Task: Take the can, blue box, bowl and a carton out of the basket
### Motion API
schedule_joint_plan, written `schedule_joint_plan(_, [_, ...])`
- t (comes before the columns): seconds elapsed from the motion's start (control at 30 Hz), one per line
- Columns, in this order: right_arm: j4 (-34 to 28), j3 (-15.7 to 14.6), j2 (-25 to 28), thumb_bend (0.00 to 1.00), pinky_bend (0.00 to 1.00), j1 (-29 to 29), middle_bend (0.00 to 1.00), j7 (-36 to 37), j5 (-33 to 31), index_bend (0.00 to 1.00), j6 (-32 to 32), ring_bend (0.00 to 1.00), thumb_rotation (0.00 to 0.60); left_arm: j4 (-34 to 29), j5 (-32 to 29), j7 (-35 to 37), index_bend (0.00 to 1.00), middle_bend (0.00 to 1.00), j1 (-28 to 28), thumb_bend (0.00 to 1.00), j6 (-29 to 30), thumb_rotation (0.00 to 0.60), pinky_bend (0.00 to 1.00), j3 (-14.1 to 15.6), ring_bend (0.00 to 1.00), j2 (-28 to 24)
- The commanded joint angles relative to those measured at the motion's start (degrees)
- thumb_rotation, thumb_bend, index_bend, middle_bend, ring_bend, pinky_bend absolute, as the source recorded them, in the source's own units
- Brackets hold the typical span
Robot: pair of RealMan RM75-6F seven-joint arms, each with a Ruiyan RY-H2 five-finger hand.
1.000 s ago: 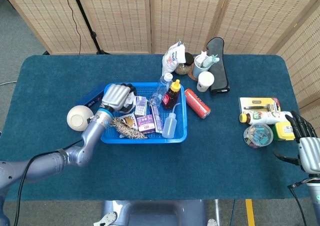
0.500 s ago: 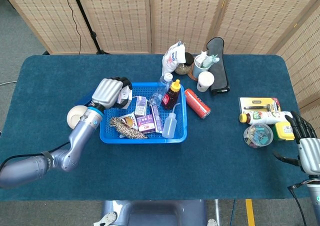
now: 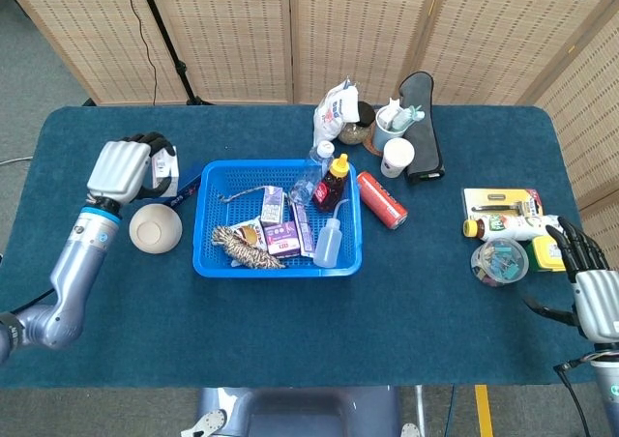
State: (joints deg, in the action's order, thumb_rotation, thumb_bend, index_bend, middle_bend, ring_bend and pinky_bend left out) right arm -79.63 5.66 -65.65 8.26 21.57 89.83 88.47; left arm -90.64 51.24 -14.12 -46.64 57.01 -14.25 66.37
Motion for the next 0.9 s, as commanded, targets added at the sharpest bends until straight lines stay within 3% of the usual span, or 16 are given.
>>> schedule_joint_plan(0.03, [-0.16, -0.11, 0.01, 0.0, 0.1, 0.06, 0.0, -0.11, 0.19, 0.0, -0.02, 0.0, 0.6, 2.9, 0.3, 1.93, 0.4, 0.36, 1.57, 0.35, -1.2, 0.6, 0.37, 1.43, 0.37, 0.26])
schedule_joint_plan(0.47, [0.0, -0.36, -0.69, 0.0, 0.09, 0.6, 0.0, -1.39, 0.03, 0.0, -1.22, 0.0, 0.6, 18.78, 0.46, 9.23, 0.4, 0.36, 3.72, 0.37, -7.72, 0.6, 0.37, 3.13, 0.37, 7.04])
schedule_joint_plan(0.63, [0.06, -0.43, -0.84, 0.0, 0.1, 0.65, 0.0, -1.65, -0.23, 0.0, -1.58, 0.0, 0.6, 27.67, -1.34, 11.27, 0.39, 0.35, 3.66, 0.38, -13.2, 0.6, 0.37, 3.53, 0.34, 10.71])
schedule_joint_plan(0.73, [0.08, -0.49, -0.92, 0.0, 0.1, 0.73, 0.0, -1.72, -0.17, 0.0, -1.72, 0.0, 0.6, 31.05, -0.71, 13.13, 0.23, 0.16, 3.43, 0.35, -15.01, 0.6, 0.29, 3.2, 0.15, 12.68])
schedule_joint_plan(0.8, [0.07, -0.52, -0.96, 0.0, 0.1, 0.77, 0.0, -1.79, -0.13, 0.0, -1.78, 0.0, 0.6, 31.53, 0.71, 15.29, 0.04, 0.01, 3.52, 0.3, -15.7, 0.6, 0.15, 2.84, 0.02, 13.07])
schedule_joint_plan(0.9, [0.02, -0.59, -0.99, 0.0, 0.1, 0.79, 0.0, -1.88, -0.11, 0.0, -1.84, 0.0, 0.6, 31.03, 4.2, 19.57, 0.0, 0.0, 3.97, 0.27, -15.22, 0.6, 0.04, 2.08, 0.0, 12.92])
